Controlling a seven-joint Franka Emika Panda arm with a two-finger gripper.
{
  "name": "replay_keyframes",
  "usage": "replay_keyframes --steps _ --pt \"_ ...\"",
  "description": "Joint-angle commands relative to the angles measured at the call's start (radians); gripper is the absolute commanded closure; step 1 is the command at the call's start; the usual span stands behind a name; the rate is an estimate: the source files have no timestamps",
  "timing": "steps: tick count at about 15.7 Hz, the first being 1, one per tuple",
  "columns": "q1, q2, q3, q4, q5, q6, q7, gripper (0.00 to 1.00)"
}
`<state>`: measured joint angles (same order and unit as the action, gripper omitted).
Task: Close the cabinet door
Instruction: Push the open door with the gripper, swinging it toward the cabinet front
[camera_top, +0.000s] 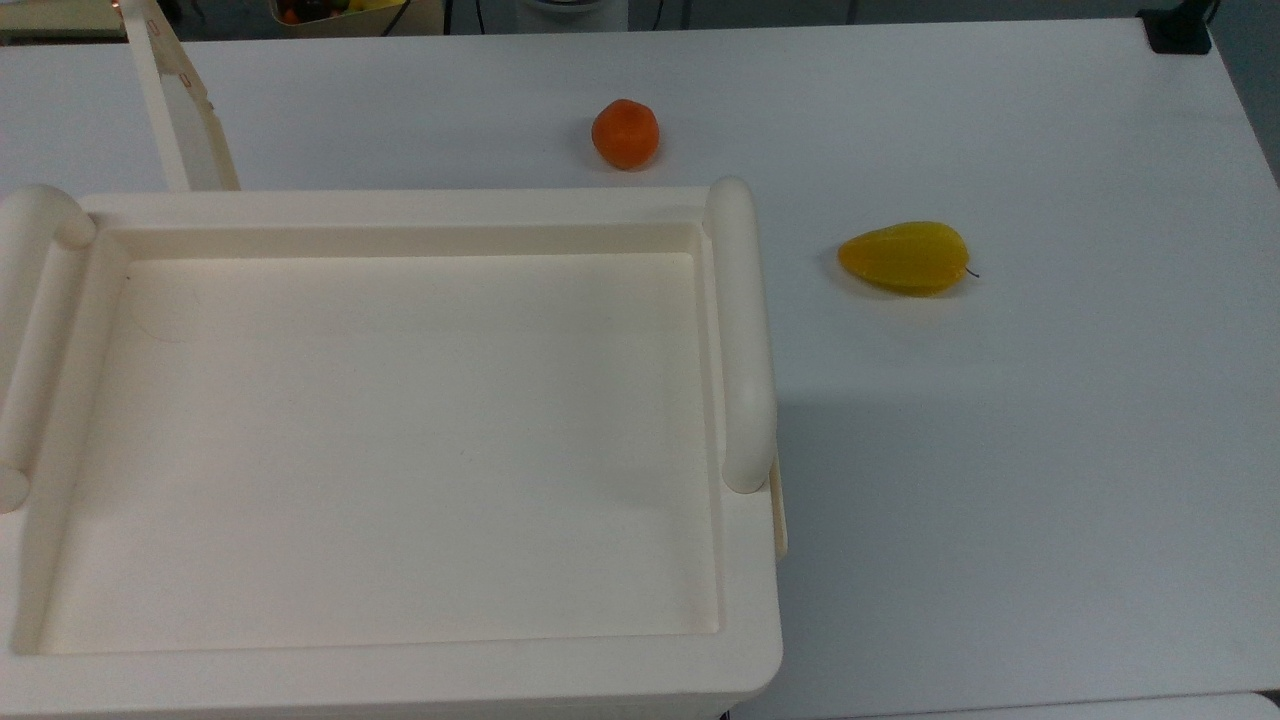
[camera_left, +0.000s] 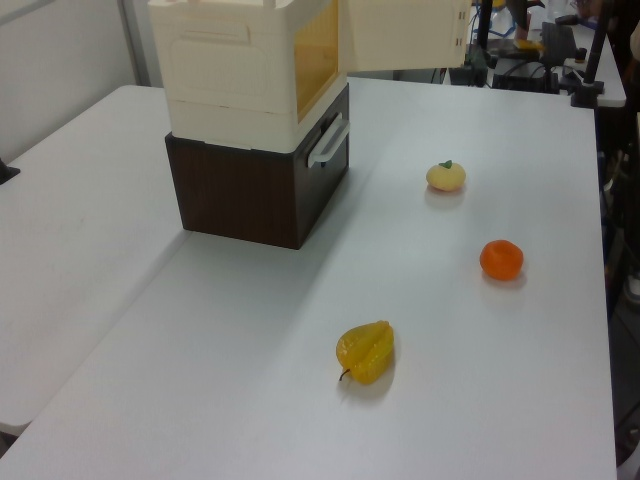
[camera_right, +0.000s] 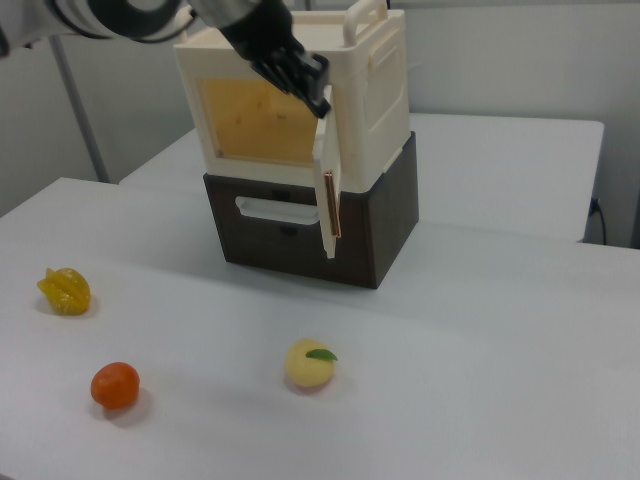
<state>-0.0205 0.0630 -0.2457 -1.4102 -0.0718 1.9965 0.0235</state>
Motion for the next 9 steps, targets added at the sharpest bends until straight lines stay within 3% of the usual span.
replay_keyframes --steps 1,6,9 --pt "-0.038 0.031 -0.006 0.000 0.009 0.024 -0.014 1.00" --pt "-0.038 0.046 -0.006 -0.021 0.024 0.024 -0.013 1.00" --pt "-0.032 0.049 0.002 -0.021 0.107 0.024 -0.011 1.00"
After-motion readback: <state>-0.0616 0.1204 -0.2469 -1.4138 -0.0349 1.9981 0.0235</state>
